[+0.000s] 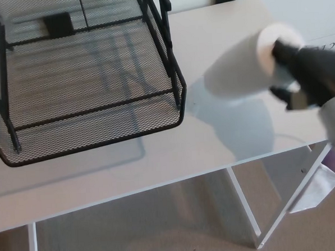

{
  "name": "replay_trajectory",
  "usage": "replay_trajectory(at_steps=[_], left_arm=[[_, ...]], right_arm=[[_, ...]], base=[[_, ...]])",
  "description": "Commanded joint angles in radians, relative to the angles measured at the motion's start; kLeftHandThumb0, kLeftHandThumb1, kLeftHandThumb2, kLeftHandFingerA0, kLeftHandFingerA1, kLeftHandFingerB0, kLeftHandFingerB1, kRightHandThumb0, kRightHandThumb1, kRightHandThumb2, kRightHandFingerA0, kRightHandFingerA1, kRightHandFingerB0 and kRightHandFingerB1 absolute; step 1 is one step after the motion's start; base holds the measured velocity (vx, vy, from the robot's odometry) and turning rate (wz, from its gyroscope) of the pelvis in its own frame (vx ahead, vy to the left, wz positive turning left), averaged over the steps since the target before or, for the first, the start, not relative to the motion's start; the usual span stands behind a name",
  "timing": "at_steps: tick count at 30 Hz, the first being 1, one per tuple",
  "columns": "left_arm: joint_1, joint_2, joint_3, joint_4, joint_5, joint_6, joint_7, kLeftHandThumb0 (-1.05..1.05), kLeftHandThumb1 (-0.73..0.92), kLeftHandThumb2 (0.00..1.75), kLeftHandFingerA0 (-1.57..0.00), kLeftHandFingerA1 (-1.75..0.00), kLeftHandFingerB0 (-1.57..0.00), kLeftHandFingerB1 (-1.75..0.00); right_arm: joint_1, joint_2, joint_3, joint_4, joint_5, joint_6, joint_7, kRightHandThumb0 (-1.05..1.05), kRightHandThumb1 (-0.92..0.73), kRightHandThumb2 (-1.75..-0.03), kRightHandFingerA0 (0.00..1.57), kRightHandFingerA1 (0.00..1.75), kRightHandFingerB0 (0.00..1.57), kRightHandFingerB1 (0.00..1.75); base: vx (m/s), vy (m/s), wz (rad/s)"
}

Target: The robot walks towards a desk on which a file tray is kept in the middle and a toilet paper roll is kept on its right. The robot uses its right hand to hook on finger in the gap of the roll and grabs it, lifts it and places it on the tray.

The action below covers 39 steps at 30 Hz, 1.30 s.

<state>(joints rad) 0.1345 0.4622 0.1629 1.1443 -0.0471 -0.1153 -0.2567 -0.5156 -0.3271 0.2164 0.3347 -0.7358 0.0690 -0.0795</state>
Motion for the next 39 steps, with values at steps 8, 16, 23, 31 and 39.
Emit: replay_trajectory(at_steps=[8,16,23,31,39], left_arm=[[-0.006,0.014,0.018,0.007,-0.003,-0.025,-0.025,-0.69,0.82,0.76,-0.45,-0.52,-0.32,-0.43],[-0.001,-0.012,-0.001,0.024,0.021,-0.034,0.010,-0.66,0.92,0.67,-0.51,-0.50,-0.42,-0.41],[0.000,-0.027,0.004,0.026,0.013,-0.039,0.006,-0.65,0.91,0.68,-0.53,-0.53,-0.44,-0.44],[0.006,-0.039,0.003,-0.011,0.009,-0.022,0.009,-0.67,0.92,0.68,-0.49,-0.53,-0.39,-0.42],[-0.008,-0.066,-0.014,0.008,0.021,-0.036,0.023,-0.66,0.92,0.68,-0.47,-0.48,-0.39,-0.40]], right_arm=[[-0.098,-0.185,-0.093,-0.162,0.116,-0.019,0.188,-0.25,-0.66,-0.64,0.86,1.63,0.84,0.74],[-0.287,-0.201,-0.078,-0.252,0.178,0.029,0.358,-0.26,-0.72,-0.84,0.88,1.67,0.81,1.14],[-0.526,-0.090,-0.011,-0.241,0.162,0.089,0.403,-0.26,-0.69,-0.88,0.87,1.62,0.81,1.19],[-0.807,0.044,0.101,-0.090,0.156,0.161,0.533,-0.25,-0.67,-0.87,0.83,1.60,0.81,1.15],[-0.941,0.183,0.201,0.100,0.211,0.115,0.660,-0.40,-0.51,-0.91,0.92,1.23,0.79,0.86]], base=[[0.00,0.000,0.00],[0.00,0.000,0.00],[0.00,0.000,0.00],[0.00,0.000,0.00],[0.00,0.000,0.00]])
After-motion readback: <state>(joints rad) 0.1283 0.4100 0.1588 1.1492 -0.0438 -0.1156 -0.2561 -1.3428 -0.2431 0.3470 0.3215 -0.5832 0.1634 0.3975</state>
